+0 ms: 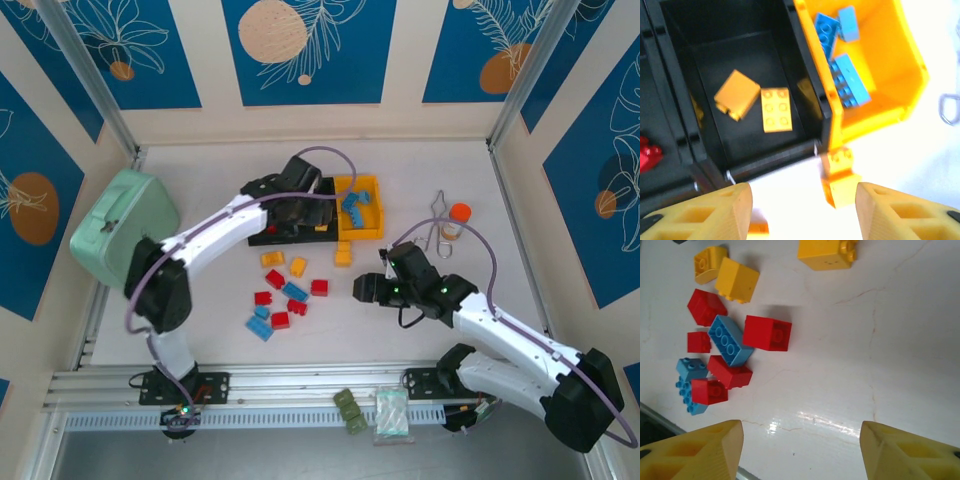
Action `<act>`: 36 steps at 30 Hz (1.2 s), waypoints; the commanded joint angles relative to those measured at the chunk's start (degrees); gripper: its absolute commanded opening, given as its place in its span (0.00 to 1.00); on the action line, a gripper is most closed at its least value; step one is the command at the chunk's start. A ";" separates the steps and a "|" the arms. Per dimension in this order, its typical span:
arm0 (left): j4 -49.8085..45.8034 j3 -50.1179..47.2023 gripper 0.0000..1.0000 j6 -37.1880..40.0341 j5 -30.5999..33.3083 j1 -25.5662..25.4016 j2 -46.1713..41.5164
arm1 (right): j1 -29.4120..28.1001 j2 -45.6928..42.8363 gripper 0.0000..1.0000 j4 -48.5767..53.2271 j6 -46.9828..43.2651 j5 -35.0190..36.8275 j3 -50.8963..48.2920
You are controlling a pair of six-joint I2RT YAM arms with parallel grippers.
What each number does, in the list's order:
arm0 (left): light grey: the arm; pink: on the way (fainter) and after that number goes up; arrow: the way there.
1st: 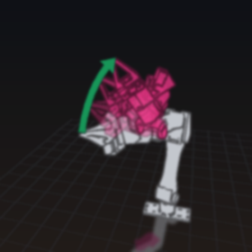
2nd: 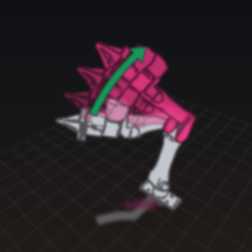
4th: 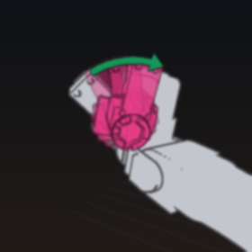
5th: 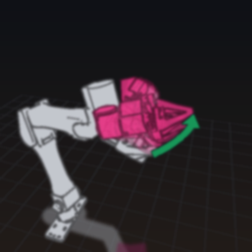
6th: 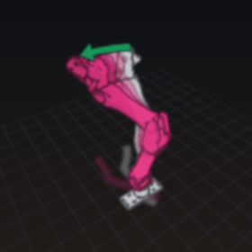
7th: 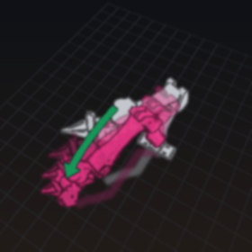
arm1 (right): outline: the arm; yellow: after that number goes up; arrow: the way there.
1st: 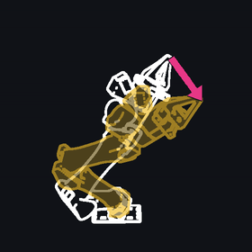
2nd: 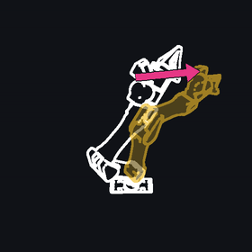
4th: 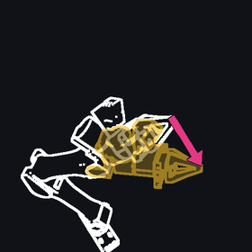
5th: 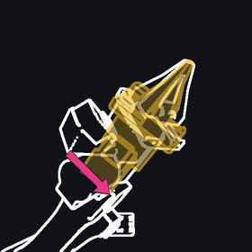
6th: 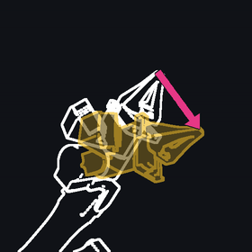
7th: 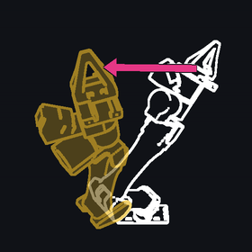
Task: Sort the legos into containers by color
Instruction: Place the lego in the container, then pick up the lego from the center of the table.
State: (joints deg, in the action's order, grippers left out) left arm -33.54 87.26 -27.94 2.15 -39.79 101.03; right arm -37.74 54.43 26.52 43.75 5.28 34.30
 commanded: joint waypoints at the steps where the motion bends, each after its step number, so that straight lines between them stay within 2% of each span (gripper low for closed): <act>1: 5.35 -10.26 0.58 0.28 -7.14 -0.38 -7.71 | -0.05 2.91 0.66 2.36 0.87 4.80 3.42; 8: 13.47 -33.41 0.61 -5.68 -13.90 -0.51 -26.71 | -1.06 13.68 0.66 1.04 0.48 8.99 9.30; 13: 11.69 -45.23 0.62 -9.32 -12.11 -0.50 -40.71 | -1.81 21.91 0.66 0.44 -0.27 10.25 14.54; 19: 10.25 -53.88 0.64 -14.84 -11.49 -0.55 -53.94 | -1.90 31.79 0.67 0.66 -1.50 11.91 21.02; 24: 9.48 -56.49 0.66 -17.27 -11.36 -0.47 -59.44 | -1.64 39.65 0.67 1.62 -1.93 14.08 26.41; 31: 9.24 -56.85 0.66 -17.58 -11.29 -0.46 -59.55 | -0.86 48.01 0.67 3.37 -1.93 16.83 32.33; 34: 10.03 -57.54 0.66 -18.26 -11.30 -0.48 -59.44 | -0.59 50.37 0.64 4.22 -1.79 17.37 34.20; 36: 10.22 -57.95 0.66 -18.45 -11.12 -0.53 -59.56 | -0.50 51.41 0.58 4.15 -2.06 17.11 34.96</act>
State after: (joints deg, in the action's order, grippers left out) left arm -23.49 30.26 -45.30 -8.99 -39.94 41.74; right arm -38.59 104.66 28.82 41.87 21.04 67.40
